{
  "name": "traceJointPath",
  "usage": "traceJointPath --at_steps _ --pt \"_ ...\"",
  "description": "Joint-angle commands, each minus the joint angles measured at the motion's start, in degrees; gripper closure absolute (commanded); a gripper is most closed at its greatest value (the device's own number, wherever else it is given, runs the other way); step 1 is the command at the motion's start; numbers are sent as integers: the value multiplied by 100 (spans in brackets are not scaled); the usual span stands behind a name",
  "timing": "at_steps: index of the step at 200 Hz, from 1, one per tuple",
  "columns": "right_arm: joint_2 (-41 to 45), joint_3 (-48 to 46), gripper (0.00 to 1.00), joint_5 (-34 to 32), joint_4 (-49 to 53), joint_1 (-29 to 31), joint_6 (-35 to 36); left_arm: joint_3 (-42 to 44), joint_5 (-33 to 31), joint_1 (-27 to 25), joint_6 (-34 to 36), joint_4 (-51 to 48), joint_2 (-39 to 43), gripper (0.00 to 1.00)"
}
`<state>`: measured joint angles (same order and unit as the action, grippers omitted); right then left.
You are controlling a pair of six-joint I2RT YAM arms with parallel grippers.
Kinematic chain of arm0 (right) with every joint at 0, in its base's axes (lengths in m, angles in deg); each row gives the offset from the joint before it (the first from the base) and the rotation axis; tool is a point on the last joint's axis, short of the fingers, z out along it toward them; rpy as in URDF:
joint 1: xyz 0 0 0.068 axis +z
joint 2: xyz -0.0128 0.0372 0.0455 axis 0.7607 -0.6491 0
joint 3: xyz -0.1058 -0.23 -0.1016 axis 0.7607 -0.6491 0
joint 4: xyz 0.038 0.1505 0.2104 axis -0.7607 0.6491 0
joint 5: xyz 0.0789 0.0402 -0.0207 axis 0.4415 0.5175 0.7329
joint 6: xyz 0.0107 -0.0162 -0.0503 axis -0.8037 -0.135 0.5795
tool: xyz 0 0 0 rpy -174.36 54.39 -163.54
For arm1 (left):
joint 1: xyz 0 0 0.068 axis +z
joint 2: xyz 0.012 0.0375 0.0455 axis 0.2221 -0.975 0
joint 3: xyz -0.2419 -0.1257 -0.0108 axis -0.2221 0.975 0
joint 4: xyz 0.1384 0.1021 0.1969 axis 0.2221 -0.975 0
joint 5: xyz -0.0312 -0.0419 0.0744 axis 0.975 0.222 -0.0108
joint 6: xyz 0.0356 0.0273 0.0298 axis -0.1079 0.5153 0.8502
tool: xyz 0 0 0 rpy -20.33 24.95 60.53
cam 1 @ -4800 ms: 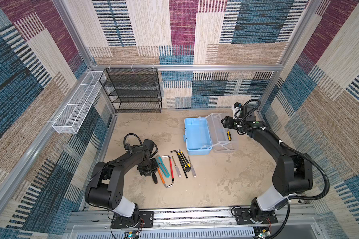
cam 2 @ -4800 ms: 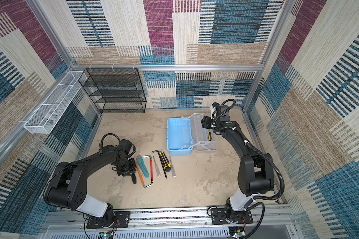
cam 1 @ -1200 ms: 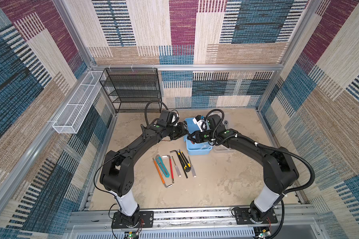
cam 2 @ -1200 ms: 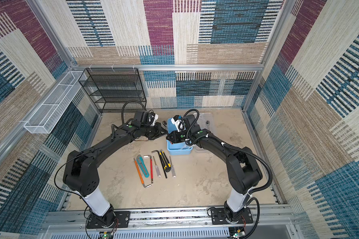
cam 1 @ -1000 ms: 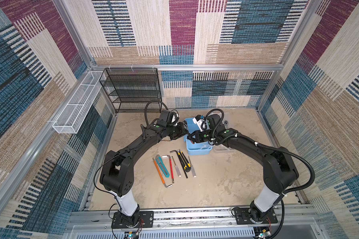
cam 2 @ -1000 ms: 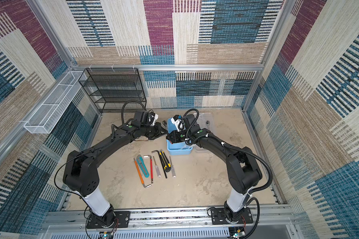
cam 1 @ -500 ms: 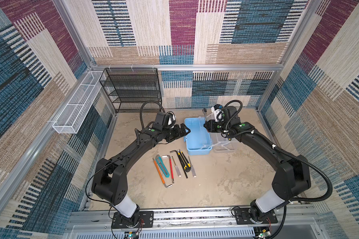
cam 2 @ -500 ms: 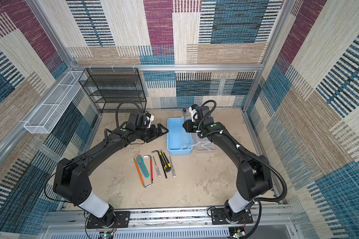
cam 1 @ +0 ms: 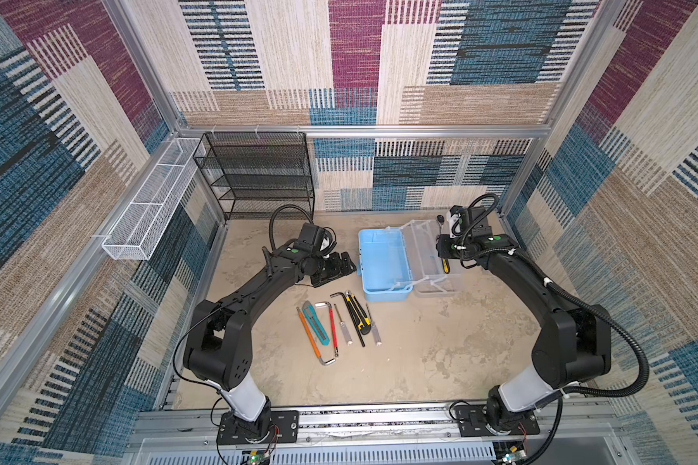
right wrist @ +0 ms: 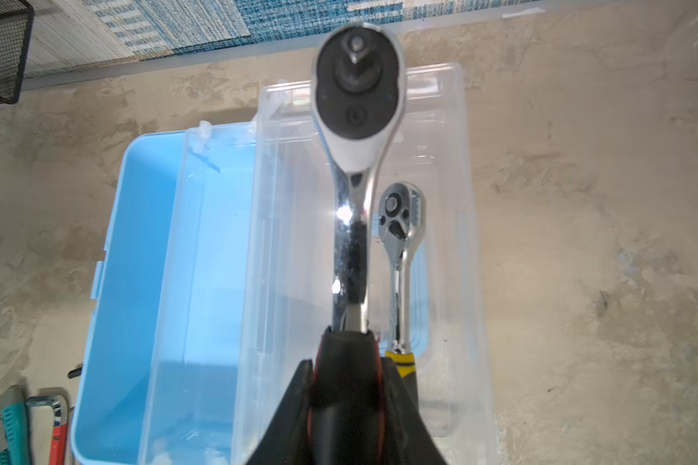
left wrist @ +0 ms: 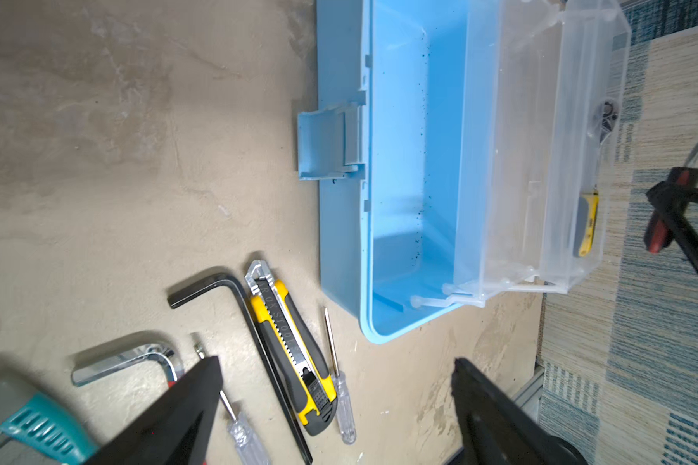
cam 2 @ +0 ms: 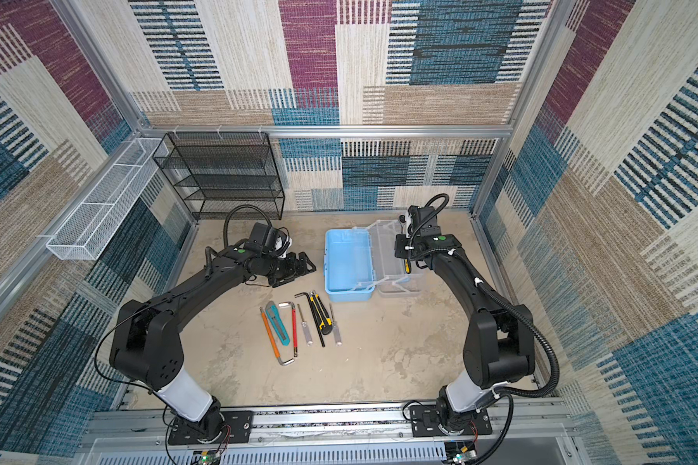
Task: Pack the tool kit
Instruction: 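Grasp the ratchet handle with the right gripper while the left opens and draws back, then lower the black-and-red ratchet into the clear lid tray with the right gripper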
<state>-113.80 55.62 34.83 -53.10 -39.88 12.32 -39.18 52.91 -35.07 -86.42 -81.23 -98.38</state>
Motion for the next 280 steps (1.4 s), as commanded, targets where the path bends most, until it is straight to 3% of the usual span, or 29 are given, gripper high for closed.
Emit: traceJointPath --at_steps 1,157,246,280 --pt "19 -71 97 -383 -79 -41 174 53 -126 22 148 -165 2 8" --pt "-14 -523 89 -544 -96 -271 484 184 -199 84 116 -285 -6 8" --pt "194 -456 54 -597 -78 -271 474 187 -137 95 137 -276 -47 8" --pt "226 -290 50 -596 -10 -271 431 213 -142 88 148 -289 -31 8"
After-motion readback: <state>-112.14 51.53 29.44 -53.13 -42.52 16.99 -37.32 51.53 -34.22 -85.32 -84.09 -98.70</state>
